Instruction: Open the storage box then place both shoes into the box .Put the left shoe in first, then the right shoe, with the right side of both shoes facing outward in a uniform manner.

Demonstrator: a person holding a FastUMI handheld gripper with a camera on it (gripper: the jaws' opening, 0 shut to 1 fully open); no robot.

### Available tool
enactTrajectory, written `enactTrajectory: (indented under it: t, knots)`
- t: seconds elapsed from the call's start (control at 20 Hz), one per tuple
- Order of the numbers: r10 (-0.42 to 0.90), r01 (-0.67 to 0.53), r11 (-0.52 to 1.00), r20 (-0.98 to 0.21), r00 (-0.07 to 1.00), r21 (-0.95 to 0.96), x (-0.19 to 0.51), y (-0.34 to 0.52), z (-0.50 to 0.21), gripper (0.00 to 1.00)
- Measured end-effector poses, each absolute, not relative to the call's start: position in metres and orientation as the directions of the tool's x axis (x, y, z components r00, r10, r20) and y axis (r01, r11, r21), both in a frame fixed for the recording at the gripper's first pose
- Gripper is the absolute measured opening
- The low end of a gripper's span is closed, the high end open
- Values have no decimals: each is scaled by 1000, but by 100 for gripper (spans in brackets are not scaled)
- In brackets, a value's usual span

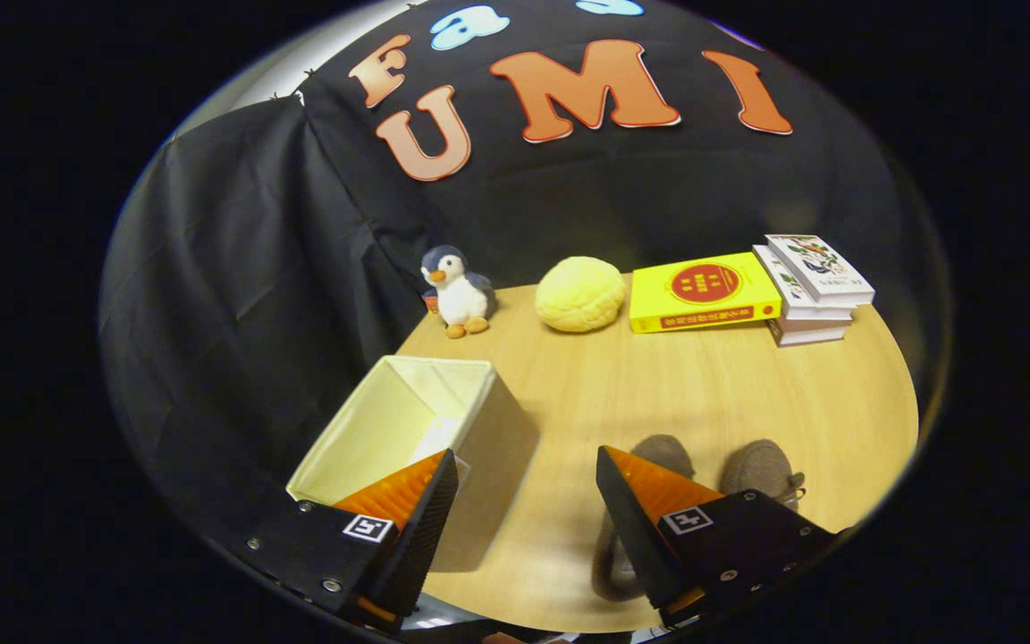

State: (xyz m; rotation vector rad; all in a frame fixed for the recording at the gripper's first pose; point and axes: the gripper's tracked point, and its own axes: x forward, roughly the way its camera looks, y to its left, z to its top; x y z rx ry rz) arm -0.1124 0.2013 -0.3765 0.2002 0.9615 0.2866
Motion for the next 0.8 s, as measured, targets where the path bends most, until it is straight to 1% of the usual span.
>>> enactTrajectory:
  t: [0.2, 0.4, 0.6, 0.8]
  knots:
    - [249, -91, 968, -835, 491, 235, -131, 152, -422, 94]
    - [202, -102, 979, -874, 441, 175, -150, 123, -457, 94]
    - [189, -122, 981, -898, 396, 153, -158, 115, -490, 86]
    - [153, -113, 986, -916, 370, 118, -150, 109, -519, 72]
